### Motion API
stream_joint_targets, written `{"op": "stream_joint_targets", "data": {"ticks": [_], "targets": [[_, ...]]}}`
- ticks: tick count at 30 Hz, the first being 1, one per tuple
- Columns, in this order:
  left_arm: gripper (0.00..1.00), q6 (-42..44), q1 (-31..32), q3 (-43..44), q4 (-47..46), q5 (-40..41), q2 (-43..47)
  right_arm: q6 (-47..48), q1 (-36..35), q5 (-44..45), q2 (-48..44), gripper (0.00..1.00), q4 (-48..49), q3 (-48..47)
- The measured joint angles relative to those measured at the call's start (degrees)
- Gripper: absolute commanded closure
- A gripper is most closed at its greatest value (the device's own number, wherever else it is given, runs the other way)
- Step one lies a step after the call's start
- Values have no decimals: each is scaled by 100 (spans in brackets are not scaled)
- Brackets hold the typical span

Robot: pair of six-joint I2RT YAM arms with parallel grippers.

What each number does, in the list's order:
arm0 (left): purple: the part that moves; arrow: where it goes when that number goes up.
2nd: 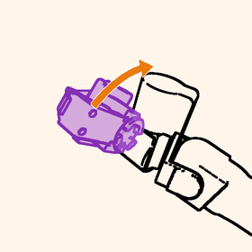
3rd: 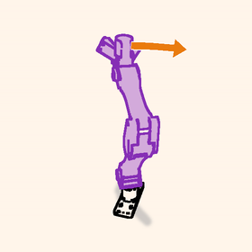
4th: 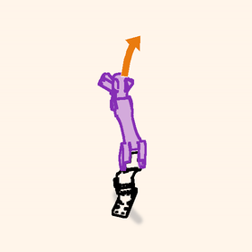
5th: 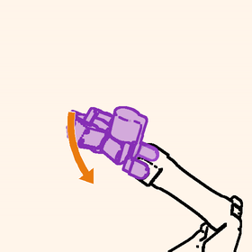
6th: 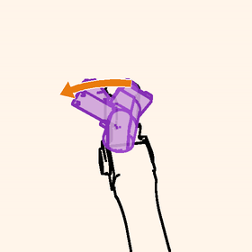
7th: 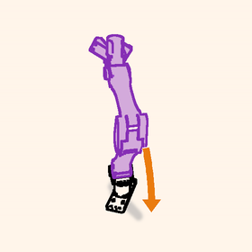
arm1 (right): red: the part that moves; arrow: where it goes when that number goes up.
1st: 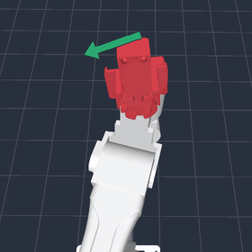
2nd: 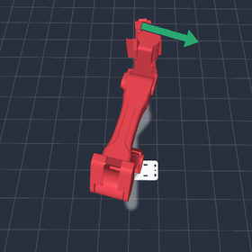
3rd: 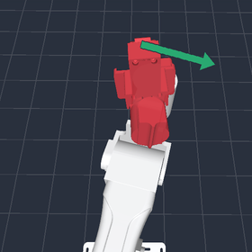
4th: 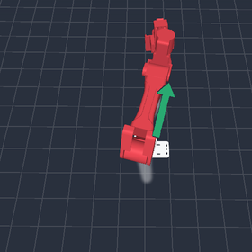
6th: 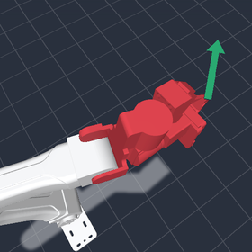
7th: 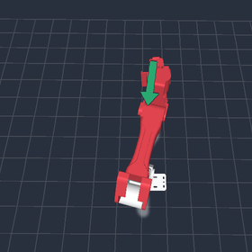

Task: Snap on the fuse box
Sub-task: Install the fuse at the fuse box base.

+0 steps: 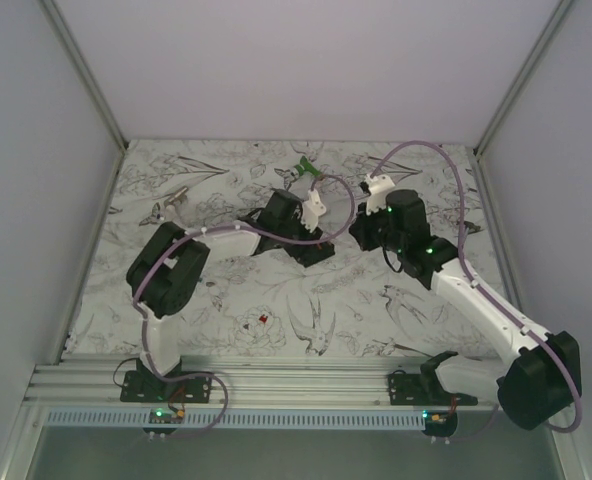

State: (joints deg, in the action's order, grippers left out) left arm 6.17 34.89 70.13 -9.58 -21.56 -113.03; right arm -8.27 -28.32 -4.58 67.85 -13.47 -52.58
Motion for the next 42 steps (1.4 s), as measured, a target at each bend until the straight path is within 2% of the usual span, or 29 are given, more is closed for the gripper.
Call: {"op": "stream_joint_targets", "data": {"ticks": [8, 14, 18, 21, 26, 30, 35, 42], "targets": [[60, -293, 175, -1064, 87, 55, 890, -166, -37, -181, 2, 100, 2, 240], [57, -671, 527, -1639, 81, 275, 1392, -313, -356, -219, 37, 100, 118, 433], [44, -883, 708, -1836, 70, 481, 1572, -361, -557, -216, 120, 100, 164, 577], [32, -1025, 761, -1945, 114, 570, 1700, -424, -621, -214, 160, 100, 166, 658], [26, -1263, 758, -2031, 195, 765, 2076, -461, -756, -190, 177, 100, 190, 673], [26, -1624, 739, -2199, 188, 916, 2444, -485, -1088, -170, 356, 100, 260, 671], [29, -2468, 503, -2651, 197, 964, 2844, -592, -1550, -39, 734, 100, 260, 671], [44, -3687, 138, -3038, 212, 839, 3101, -721, -1945, 199, 1012, 100, 262, 671]]}}
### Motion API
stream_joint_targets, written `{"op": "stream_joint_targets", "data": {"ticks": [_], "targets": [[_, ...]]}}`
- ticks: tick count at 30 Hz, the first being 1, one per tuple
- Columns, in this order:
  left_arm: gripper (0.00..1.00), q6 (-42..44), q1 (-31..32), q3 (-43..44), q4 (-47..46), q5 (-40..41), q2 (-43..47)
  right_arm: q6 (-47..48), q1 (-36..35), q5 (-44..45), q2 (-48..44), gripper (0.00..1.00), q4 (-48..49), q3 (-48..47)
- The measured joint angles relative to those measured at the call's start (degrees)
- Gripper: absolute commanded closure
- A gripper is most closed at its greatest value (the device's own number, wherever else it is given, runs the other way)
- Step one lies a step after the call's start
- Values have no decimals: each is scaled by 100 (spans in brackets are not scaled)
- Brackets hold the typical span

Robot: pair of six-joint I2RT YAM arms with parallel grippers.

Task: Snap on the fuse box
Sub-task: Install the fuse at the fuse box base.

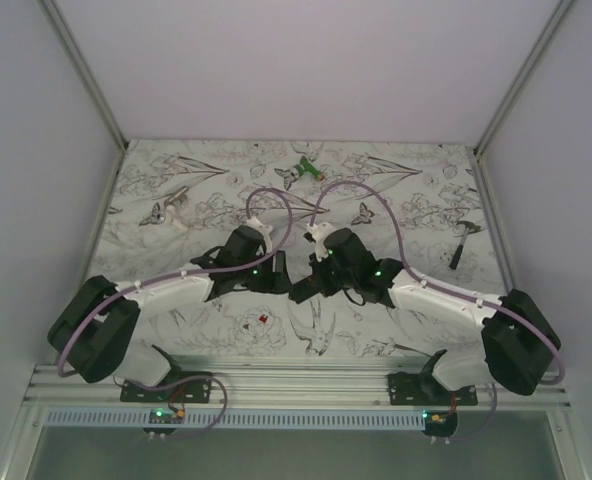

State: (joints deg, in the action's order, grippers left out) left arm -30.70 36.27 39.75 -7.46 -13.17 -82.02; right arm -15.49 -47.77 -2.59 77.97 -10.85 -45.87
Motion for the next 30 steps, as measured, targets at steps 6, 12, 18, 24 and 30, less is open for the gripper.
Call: {"op": "stream_joint_targets", "data": {"ticks": [6, 12, 18, 24, 30], "targets": [[59, -660, -133, 17, -17, -258, -243, -39, -164, 138, 317, 100, 87, -15], [67, -909, -142, 76, -4, -409, -590, -42, -234, 216, 540, 100, 225, -35], [69, -1008, -164, 177, -9, -439, -678, -39, -234, 234, 649, 100, 356, -149], [69, -1045, -229, 223, -9, -459, -776, -37, -236, 278, 837, 100, 404, -337], [69, -1047, -260, 273, -9, -481, -815, -31, -236, 365, 988, 100, 389, -431]]}}
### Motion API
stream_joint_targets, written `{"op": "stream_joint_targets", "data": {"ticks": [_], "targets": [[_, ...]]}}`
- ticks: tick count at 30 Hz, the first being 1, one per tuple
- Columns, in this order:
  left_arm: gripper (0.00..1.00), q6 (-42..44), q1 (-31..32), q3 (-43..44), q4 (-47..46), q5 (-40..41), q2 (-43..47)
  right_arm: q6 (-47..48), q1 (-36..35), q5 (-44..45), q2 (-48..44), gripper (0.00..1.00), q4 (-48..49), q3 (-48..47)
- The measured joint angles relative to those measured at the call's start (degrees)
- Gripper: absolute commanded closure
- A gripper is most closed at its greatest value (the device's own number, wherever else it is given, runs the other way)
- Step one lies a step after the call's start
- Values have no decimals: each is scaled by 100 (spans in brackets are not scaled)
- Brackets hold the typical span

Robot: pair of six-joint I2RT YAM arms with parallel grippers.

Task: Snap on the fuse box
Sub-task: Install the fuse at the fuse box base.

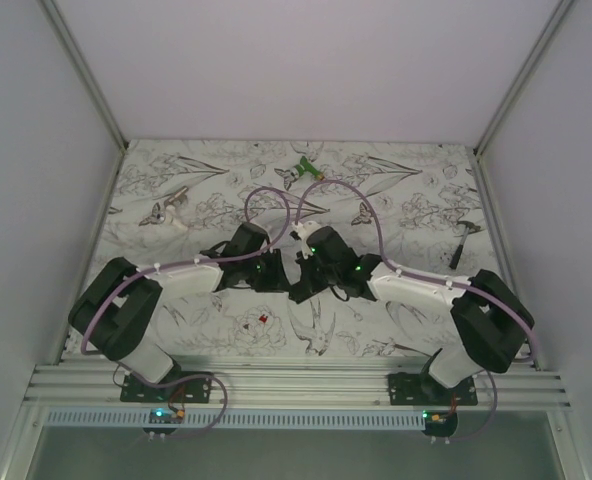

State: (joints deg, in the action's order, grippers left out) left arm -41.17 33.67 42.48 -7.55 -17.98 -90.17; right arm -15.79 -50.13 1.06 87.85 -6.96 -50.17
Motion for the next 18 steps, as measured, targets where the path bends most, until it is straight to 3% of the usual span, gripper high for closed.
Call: {"op": "stream_joint_targets", "data": {"ticks": [18], "targets": [[69, -17, -4, 92, 9, -48, -162, -7, 0, 203, 146, 100, -166, -52]]}}
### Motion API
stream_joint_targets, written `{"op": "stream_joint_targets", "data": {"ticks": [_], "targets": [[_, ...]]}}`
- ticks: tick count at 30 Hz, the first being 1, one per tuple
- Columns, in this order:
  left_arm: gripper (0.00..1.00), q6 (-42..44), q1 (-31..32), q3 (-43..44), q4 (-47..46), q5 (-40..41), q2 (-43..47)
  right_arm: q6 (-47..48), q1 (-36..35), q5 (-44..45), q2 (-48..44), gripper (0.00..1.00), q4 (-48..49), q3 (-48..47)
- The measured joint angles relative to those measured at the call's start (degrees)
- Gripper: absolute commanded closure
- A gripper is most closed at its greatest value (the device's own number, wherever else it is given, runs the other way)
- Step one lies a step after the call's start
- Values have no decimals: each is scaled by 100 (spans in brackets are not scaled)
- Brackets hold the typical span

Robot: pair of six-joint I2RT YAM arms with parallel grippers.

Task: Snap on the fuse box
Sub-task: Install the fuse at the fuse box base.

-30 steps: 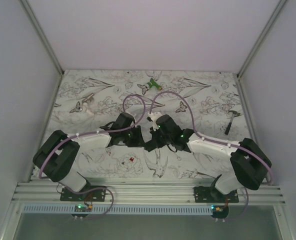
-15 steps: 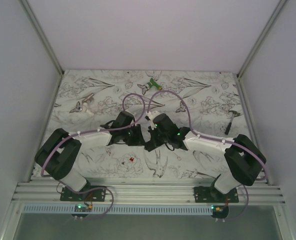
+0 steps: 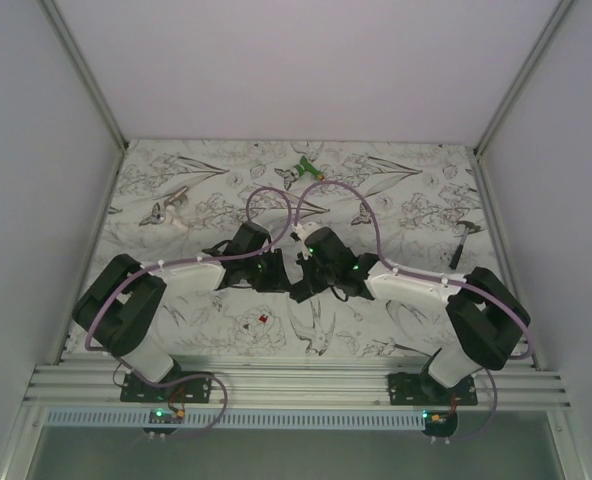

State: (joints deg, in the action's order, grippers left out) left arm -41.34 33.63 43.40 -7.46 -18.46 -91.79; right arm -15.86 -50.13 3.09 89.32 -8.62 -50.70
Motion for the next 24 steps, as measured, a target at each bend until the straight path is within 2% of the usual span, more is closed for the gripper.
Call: {"op": "stream_joint_targets", "data": {"ticks": [24], "targets": [[69, 0, -4, 17, 2, -11, -2, -107, -11, 57, 192, 100, -13, -2]]}}
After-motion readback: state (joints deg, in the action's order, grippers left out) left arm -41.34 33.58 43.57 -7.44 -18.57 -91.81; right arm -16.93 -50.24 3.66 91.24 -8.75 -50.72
